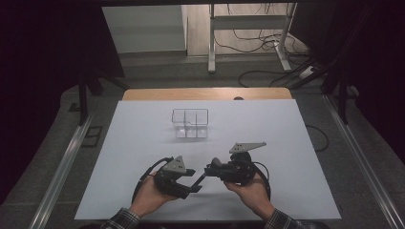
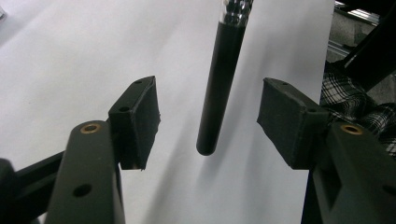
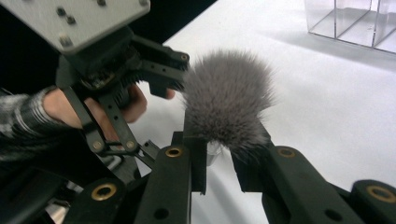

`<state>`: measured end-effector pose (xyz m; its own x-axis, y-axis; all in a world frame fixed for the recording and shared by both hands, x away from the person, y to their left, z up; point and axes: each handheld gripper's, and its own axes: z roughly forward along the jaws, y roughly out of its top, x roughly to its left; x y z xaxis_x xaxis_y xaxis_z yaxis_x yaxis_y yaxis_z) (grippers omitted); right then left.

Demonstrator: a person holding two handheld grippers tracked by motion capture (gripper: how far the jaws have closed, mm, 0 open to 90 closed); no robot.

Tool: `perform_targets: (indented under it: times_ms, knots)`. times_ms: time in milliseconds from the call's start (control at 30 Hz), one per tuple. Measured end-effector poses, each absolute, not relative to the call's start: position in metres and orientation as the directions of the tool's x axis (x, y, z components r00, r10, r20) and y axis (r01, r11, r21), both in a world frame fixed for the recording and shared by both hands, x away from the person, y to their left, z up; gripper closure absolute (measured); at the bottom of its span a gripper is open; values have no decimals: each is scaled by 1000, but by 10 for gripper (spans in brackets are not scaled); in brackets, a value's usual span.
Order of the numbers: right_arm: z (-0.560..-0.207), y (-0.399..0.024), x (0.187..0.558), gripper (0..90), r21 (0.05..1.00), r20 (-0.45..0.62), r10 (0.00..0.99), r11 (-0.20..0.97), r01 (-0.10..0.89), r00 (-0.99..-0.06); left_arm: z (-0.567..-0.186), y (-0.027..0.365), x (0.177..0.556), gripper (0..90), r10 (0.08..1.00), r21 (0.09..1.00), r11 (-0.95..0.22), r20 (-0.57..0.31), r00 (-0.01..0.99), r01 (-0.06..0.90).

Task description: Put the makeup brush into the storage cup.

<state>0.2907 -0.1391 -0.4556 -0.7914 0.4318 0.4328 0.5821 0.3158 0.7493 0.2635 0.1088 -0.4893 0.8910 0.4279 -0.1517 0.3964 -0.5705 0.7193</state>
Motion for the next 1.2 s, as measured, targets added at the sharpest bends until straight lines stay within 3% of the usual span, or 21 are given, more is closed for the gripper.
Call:
perform_targets:
  times_ms: [567, 1000, 1200]
  knots:
    - [-450, -122, 281, 769, 744, 257, 415, 492, 452, -873, -486, 108, 264, 393, 418, 731, -556, -166, 893, 396]
    - [-449, -116, 280, 769, 748, 255, 389, 501, 436, -885, -484, 103, 262, 613, 391, 727, -582, -142, 909, 364]
    - [-449, -114, 279, 768, 745, 258, 384, 505, 436, -887, -483, 101, 260, 774, 344, 714, -626, -111, 933, 315]
